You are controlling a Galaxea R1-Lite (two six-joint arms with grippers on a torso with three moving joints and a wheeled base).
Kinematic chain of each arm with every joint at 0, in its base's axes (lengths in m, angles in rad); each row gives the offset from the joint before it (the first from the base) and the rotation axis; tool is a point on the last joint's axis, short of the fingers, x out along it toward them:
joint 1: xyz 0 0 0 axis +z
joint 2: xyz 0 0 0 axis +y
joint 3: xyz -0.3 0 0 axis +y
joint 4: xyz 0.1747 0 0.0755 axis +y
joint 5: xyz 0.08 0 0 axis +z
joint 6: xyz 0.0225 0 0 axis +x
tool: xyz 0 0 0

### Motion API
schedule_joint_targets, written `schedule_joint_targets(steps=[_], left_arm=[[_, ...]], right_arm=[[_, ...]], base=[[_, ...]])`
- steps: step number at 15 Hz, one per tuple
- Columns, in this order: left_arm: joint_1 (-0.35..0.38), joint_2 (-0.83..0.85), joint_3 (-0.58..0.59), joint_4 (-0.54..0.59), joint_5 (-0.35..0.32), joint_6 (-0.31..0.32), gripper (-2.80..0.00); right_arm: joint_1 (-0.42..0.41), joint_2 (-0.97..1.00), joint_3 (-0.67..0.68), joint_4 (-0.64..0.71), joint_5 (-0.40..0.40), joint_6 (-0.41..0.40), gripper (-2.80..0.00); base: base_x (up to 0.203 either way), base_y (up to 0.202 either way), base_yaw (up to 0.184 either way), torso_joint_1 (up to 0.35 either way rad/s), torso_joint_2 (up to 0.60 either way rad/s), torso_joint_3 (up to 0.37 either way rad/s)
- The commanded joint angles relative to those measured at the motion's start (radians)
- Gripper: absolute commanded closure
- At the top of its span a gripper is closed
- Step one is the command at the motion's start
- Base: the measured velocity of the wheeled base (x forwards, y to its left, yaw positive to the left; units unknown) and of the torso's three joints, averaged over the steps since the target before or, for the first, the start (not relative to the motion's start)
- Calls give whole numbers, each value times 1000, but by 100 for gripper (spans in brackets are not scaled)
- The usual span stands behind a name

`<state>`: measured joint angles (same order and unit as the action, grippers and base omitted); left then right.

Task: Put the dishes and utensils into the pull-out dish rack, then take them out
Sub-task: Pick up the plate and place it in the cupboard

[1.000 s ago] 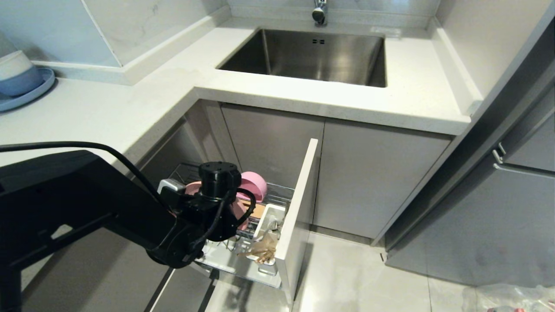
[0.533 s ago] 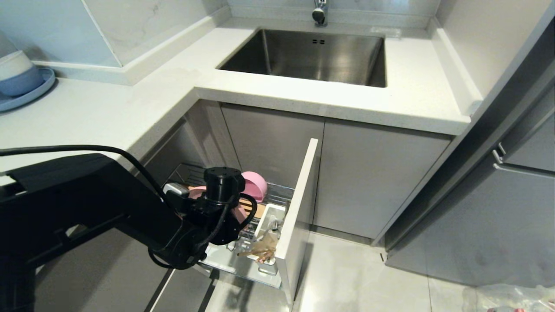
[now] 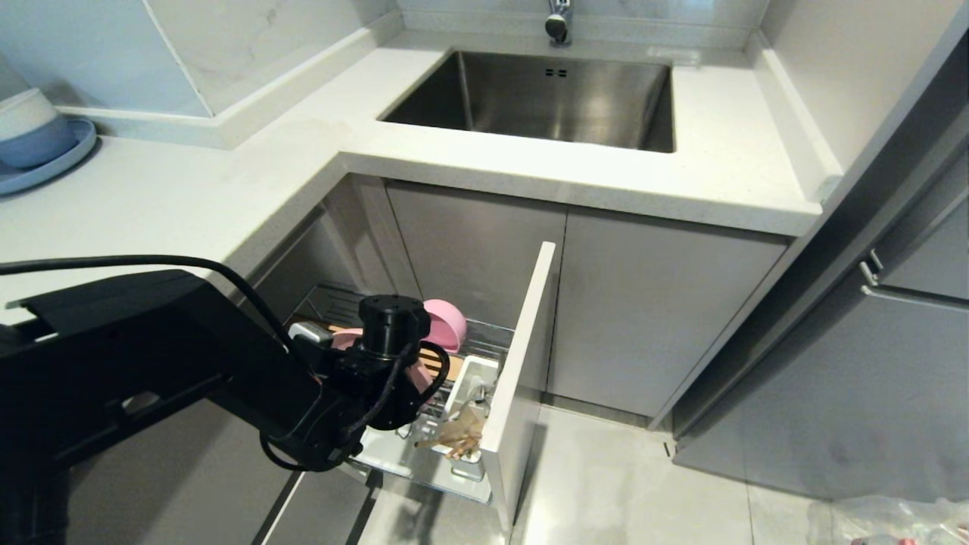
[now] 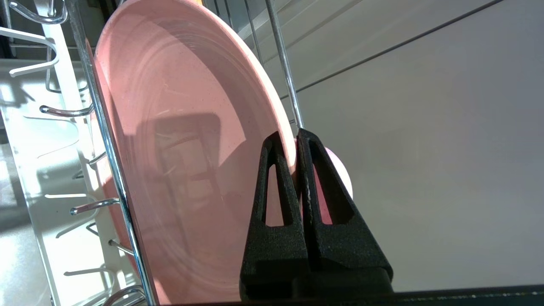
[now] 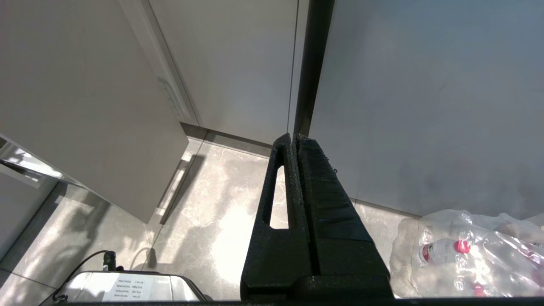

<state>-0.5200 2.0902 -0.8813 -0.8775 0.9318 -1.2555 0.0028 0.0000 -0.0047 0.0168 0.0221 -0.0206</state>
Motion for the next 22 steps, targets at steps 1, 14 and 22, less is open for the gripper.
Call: schedule_joint_targets(steps=[1,14,22], left_arm=[[0,4,0,-6,5,-7,0],[-7,-43,-3,44,5,1,-280],[-50,-232,-35,274,7,1,0]], right_arm=[[0,0,0,0,1,1,0],[0,0,0,0,1,0,0],[0,0,0,0,1,-1,0]], base=[[0,0,0,0,0,0],[0,0,0,0,0,0],[0,0,0,0,0,0]])
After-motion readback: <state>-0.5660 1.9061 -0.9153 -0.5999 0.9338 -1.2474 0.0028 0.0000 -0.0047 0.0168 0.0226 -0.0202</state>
